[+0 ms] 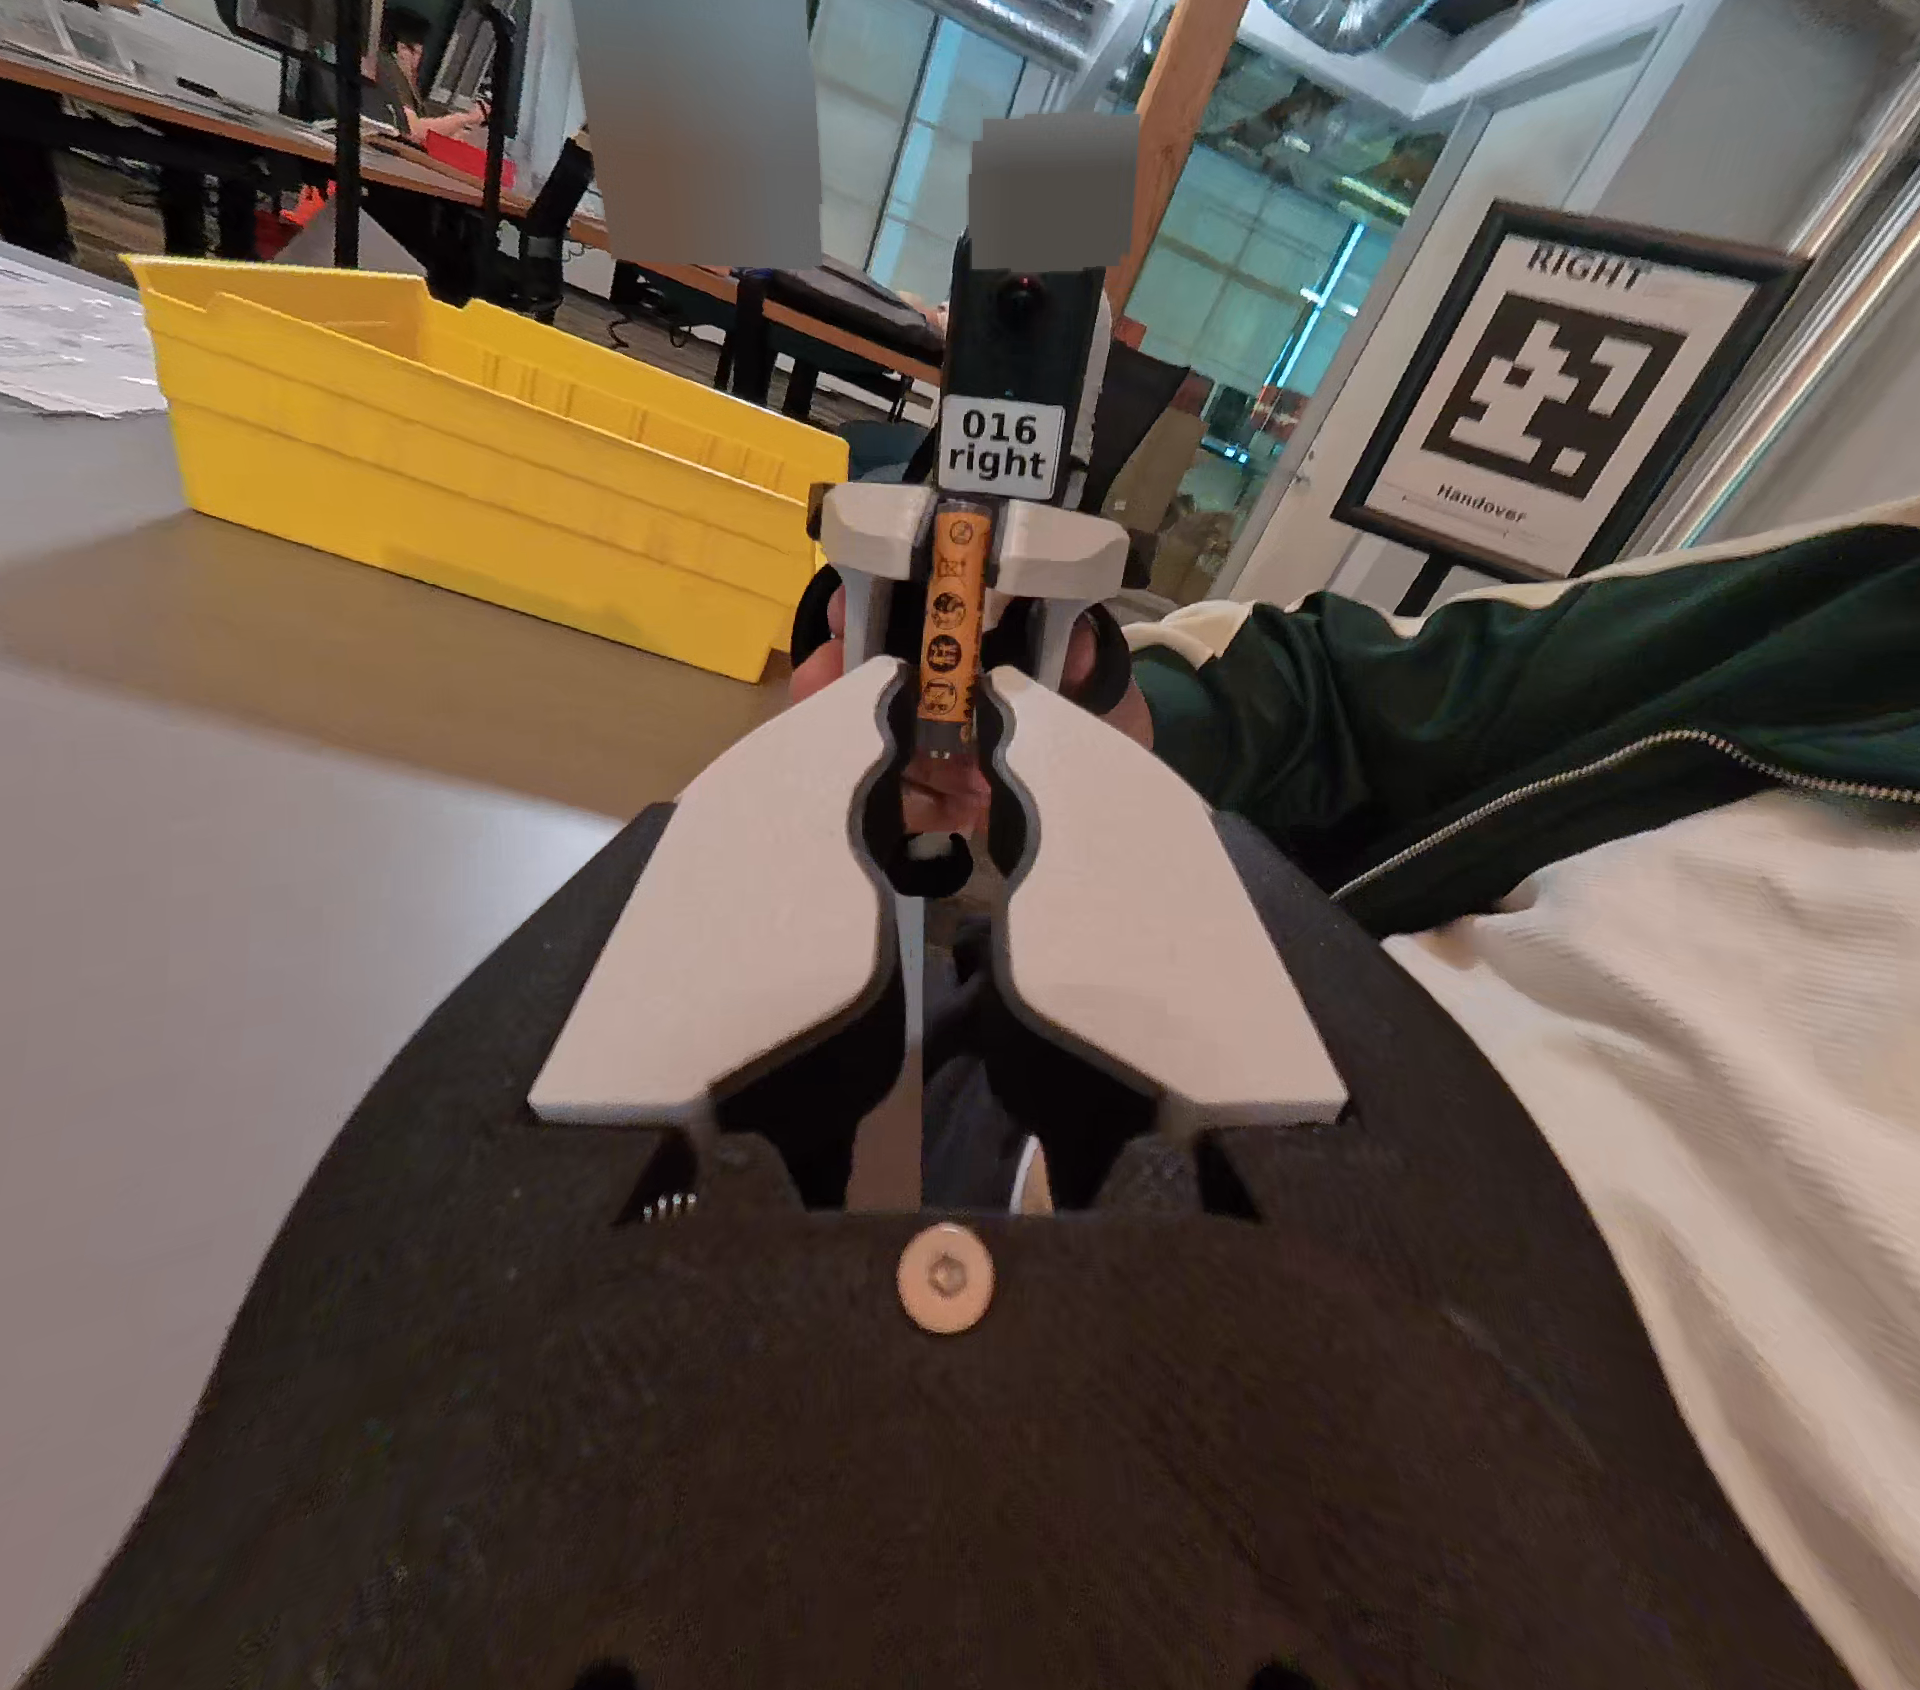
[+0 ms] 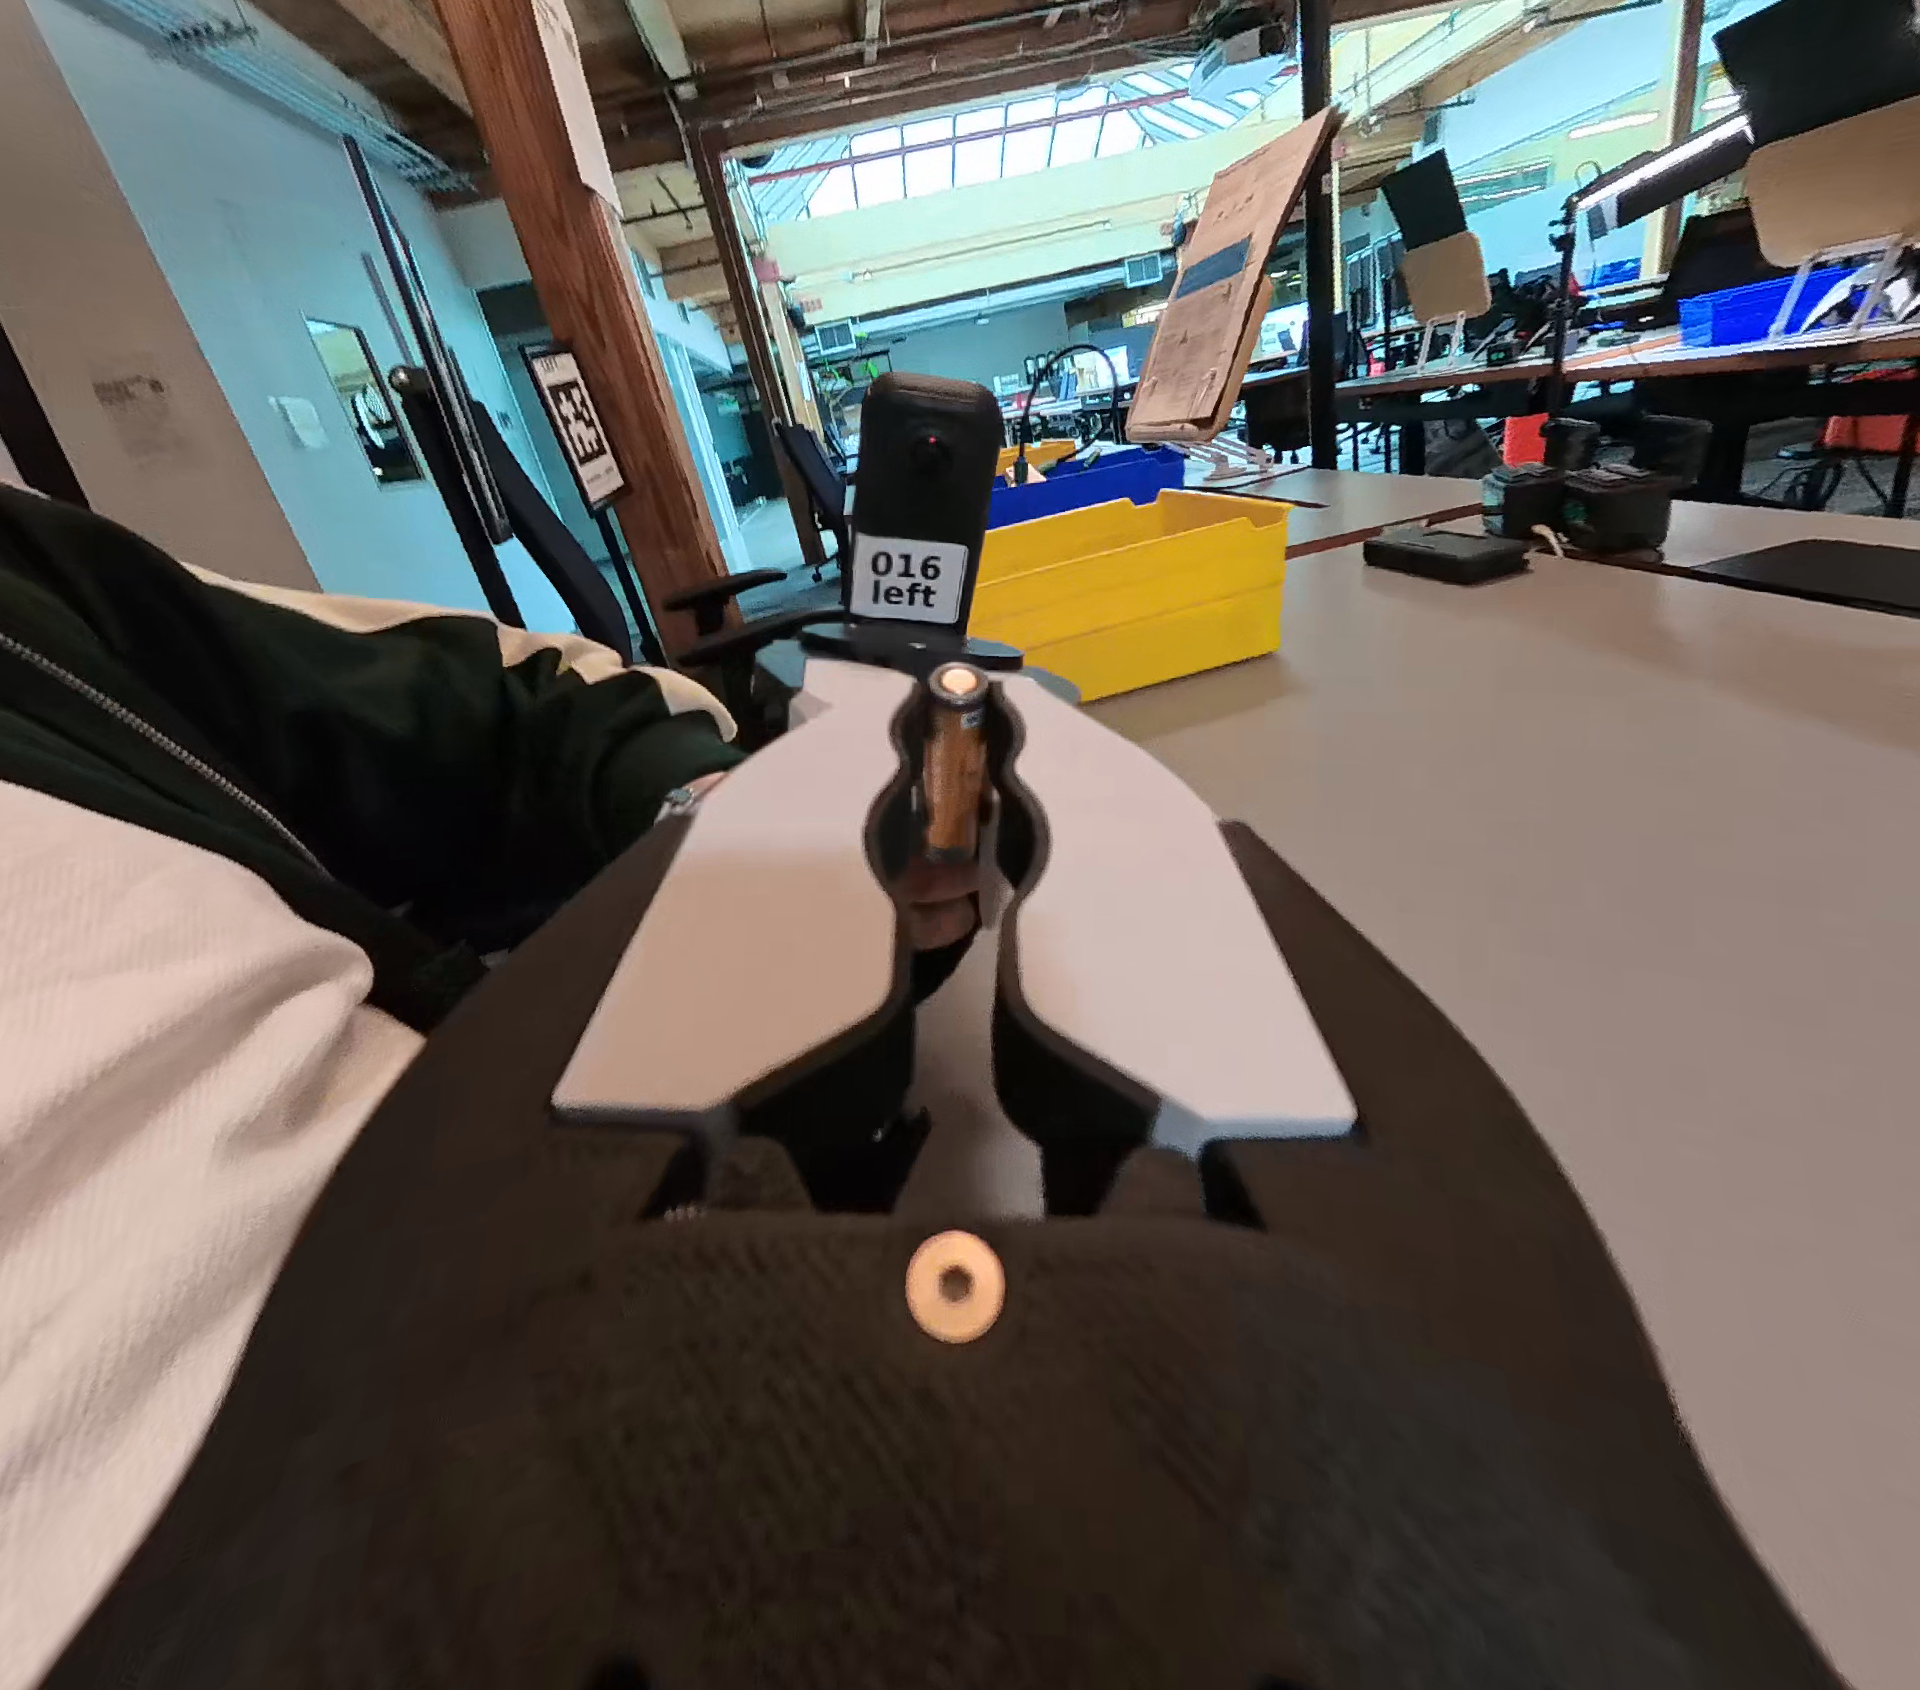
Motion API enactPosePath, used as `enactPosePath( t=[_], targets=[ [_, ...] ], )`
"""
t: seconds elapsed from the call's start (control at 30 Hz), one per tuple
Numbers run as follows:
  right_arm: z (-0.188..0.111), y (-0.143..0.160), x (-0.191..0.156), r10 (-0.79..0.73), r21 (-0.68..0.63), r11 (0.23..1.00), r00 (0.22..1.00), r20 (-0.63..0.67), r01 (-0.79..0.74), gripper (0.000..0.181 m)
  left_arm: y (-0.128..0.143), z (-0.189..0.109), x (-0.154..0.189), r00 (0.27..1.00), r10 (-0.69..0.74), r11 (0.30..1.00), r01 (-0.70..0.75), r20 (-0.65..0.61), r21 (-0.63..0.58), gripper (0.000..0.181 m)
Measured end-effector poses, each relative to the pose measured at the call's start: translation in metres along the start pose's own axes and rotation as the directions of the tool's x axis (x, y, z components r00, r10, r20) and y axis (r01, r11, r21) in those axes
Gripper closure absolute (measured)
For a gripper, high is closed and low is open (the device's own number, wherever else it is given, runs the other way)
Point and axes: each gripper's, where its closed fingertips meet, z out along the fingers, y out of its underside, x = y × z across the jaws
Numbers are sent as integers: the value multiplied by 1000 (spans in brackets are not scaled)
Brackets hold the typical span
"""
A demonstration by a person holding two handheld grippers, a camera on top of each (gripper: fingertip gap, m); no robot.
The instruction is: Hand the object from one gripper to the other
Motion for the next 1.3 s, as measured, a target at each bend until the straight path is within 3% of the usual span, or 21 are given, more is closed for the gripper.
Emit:
enactPosePath(
  t=[0.1,0.17,0.3,0.47,0.57,0.7,1.0,1.23,1.27,1.3],
  targets=[
    [-2,-3,-3,-42,-9,999,999,12,42,171,5,2,-1,999,36,999,-36,-4,-35,169],
    [-6,-5,-3,-47,-18,999,999,22,47,171,14,5,-8,998,61,994,-60,18,-88,149],
    [-13,2,-1,-74,-104,991,996,51,78,171,35,10,-14,989,143,967,-135,23,-218,133],
    [-16,28,-1,-174,-295,933,977,126,204,171,59,12,-9,950,308,875,-301,-45,-378,131],
    [-13,36,-3,-214,-336,909,968,133,247,171,68,13,-5,922,379,820,-375,-80,-432,137],
    [-12,39,-10,-202,-339,909,967,154,244,171,70,13,-3,911,402,804,-401,-95,-440,144],
    [-10,42,-13,-168,-333,918,972,164,215,171,60,10,-4,957,279,882,-290,-86,-372,171],
    [-10,34,-12,-166,-282,937,972,165,208,169,53,9,0,980,170,922,-196,-105,-334,172],
    [-9,31,-9,-203,-256,937,968,151,236,156,52,9,1,981,159,927,-186,-109,-326,172],
    [-8,25,-5,-253,-217,936,959,123,275,132,49,9,3,983,141,934,-171,-114,-314,172]
  ],
)
